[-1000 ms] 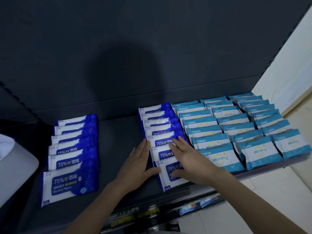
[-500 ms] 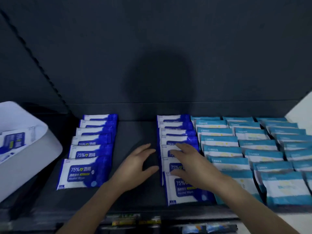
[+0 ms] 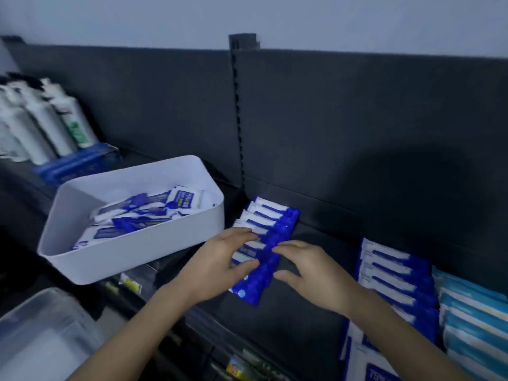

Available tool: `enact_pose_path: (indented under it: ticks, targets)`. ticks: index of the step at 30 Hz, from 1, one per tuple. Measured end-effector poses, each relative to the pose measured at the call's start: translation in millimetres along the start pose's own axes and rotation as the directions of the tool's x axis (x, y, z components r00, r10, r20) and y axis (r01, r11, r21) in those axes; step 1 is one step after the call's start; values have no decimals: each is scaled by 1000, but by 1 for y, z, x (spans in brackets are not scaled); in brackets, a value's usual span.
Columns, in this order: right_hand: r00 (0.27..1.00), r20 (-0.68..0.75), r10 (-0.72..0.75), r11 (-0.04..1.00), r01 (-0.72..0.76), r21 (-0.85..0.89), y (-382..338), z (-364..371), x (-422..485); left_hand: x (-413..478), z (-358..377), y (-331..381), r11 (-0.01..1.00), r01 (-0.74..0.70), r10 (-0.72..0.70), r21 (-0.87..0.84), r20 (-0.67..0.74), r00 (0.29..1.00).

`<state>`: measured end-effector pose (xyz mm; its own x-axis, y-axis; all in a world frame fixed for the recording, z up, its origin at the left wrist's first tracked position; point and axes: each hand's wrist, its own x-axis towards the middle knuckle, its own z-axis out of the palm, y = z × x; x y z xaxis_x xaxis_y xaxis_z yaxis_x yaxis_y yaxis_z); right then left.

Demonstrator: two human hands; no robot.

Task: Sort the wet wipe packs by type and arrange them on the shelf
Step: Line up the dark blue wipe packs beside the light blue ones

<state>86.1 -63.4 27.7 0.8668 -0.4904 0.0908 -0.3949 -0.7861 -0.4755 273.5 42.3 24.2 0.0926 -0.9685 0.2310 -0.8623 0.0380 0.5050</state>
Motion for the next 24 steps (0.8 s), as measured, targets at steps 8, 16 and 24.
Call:
enact_pose_path:
  ticks: [8, 16, 24]
  targets:
    - [986, -81, -144, 990, 144, -3, -56, -3, 91, -18, -109, -62, 974, 109, -93, 197, -85, 992]
    - [982, -125, -142, 989, 134, -65, -89, 26, 191, -16, -170, -159, 848, 426, -498, 317, 197, 845]
    - [983, -37, 178, 973, -182, -140, -72, 47, 228, -3, -179, -191, 779, 543, -628, 315, 376, 682]
